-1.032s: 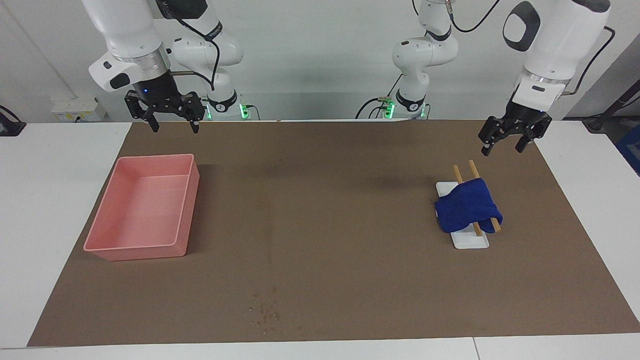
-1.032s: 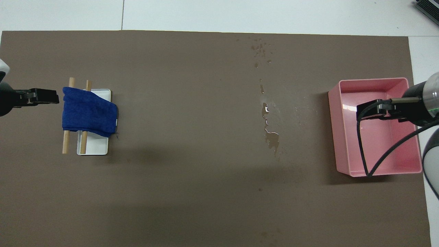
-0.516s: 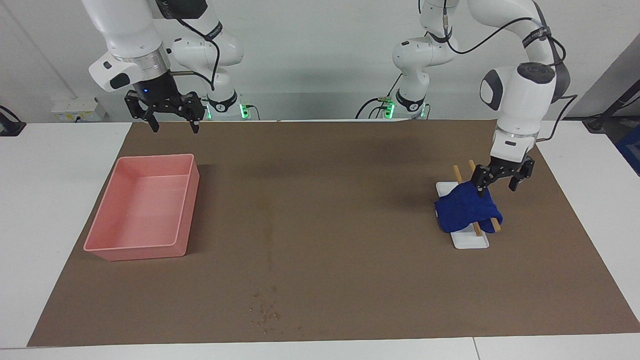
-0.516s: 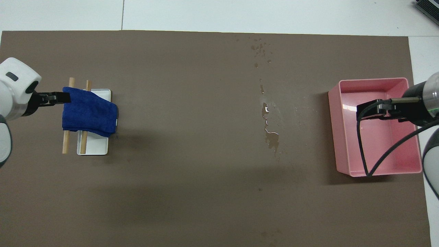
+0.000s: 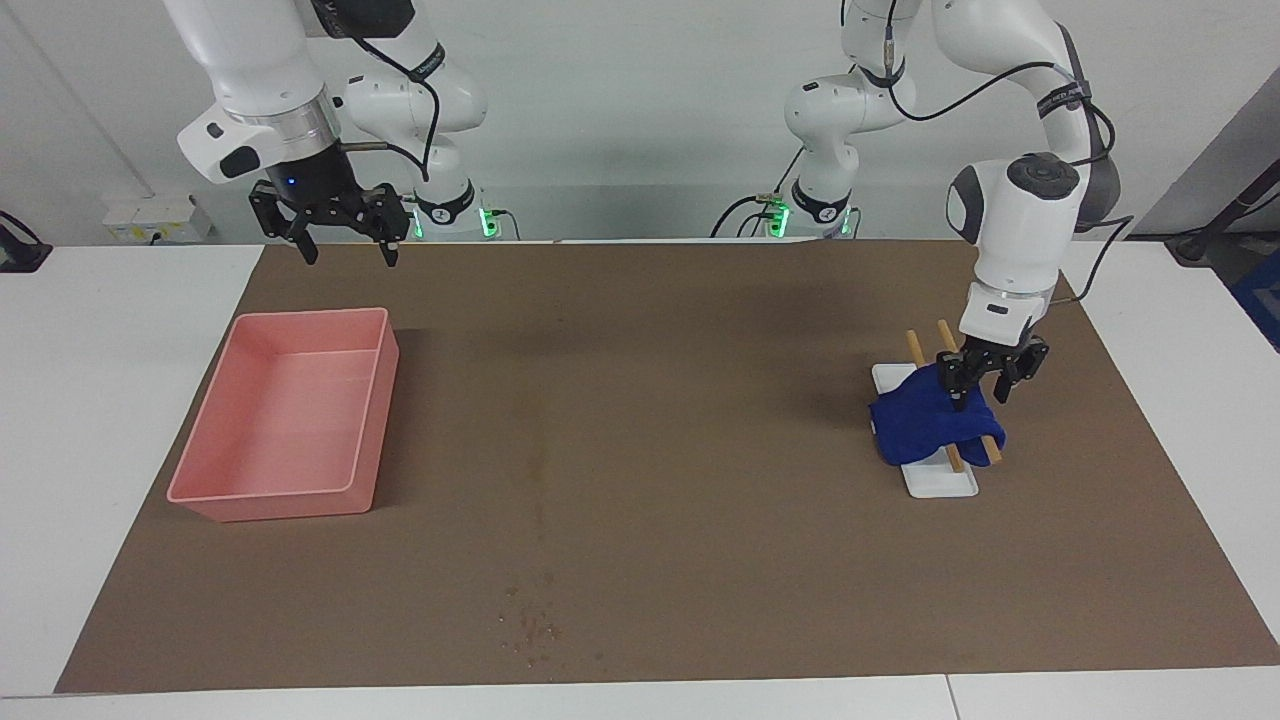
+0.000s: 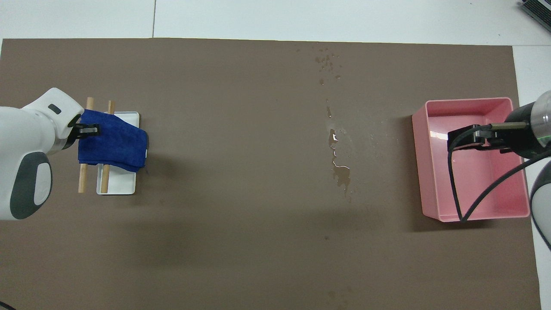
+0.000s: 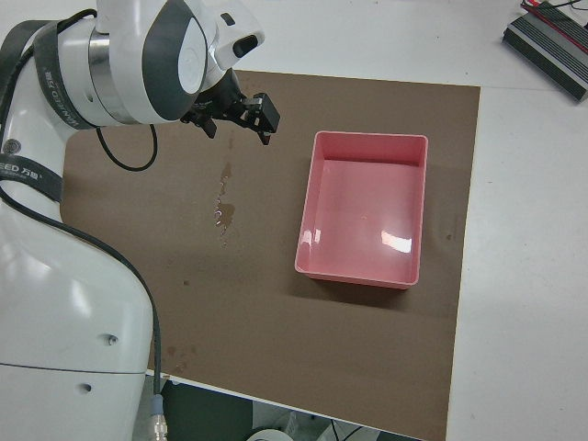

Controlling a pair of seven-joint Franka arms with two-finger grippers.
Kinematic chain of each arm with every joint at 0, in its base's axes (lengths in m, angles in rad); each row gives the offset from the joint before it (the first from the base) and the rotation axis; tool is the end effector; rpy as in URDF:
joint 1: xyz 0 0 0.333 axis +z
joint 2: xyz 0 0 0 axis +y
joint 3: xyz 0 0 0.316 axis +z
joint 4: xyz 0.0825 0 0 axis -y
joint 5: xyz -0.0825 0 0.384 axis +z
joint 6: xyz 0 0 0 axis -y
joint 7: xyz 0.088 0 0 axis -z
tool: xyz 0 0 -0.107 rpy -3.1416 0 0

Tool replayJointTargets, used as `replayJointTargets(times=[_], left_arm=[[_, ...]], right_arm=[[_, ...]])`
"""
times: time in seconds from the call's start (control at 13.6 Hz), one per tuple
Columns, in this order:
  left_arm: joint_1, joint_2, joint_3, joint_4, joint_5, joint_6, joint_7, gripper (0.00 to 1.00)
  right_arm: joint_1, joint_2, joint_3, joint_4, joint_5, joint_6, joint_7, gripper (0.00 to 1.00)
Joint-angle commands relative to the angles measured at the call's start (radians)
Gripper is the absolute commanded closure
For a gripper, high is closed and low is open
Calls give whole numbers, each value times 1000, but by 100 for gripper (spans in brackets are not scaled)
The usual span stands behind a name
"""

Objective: Wipe water with towel using both arms
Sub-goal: 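Close the left gripper on the blue towel's edge, then lift the towel with the left gripper while the right gripper approaches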

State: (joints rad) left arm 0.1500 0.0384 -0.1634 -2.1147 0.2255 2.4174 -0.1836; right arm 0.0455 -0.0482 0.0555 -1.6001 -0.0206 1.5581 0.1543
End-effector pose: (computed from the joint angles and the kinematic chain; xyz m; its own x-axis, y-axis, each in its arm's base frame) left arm 0.5735 -0.0059 0.4234 0.9612 0.0022 0.2758 0.0403 -0.9903 -0.1326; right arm 0.5356 0.0528 0.6359 0.9985 -0.0535 0.0096 -0.0537 -0.9983 0.0221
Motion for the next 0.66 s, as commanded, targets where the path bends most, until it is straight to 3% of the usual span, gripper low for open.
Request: replayJointTargets(times=[0.0, 0.07, 0.15, 0.22, 0.29, 0.59], left_arm=[[-7, -12, 4, -19, 34, 19, -36, 60], [-6, -12, 4, -19, 35, 19, -36, 65], [-7, -12, 4, -19, 35, 19, -36, 76], [-6, -12, 4, -19, 35, 19, -36, 92], [-6, -11, 4, -18, 35, 17, -36, 100], [-6, 1, 1, 25, 34, -26, -34, 100]], right_arm=[[-6, -12, -3, -6, 4, -13, -24, 0], [-4, -12, -2, -6, 4, -13, -24, 0], [-6, -12, -3, -6, 4, -13, -24, 0], [-6, -12, -3, -6, 4, -13, -24, 0], [-6, -12, -3, -6, 4, -13, -24, 0], [-6, -12, -3, -6, 4, -13, -24, 0]])
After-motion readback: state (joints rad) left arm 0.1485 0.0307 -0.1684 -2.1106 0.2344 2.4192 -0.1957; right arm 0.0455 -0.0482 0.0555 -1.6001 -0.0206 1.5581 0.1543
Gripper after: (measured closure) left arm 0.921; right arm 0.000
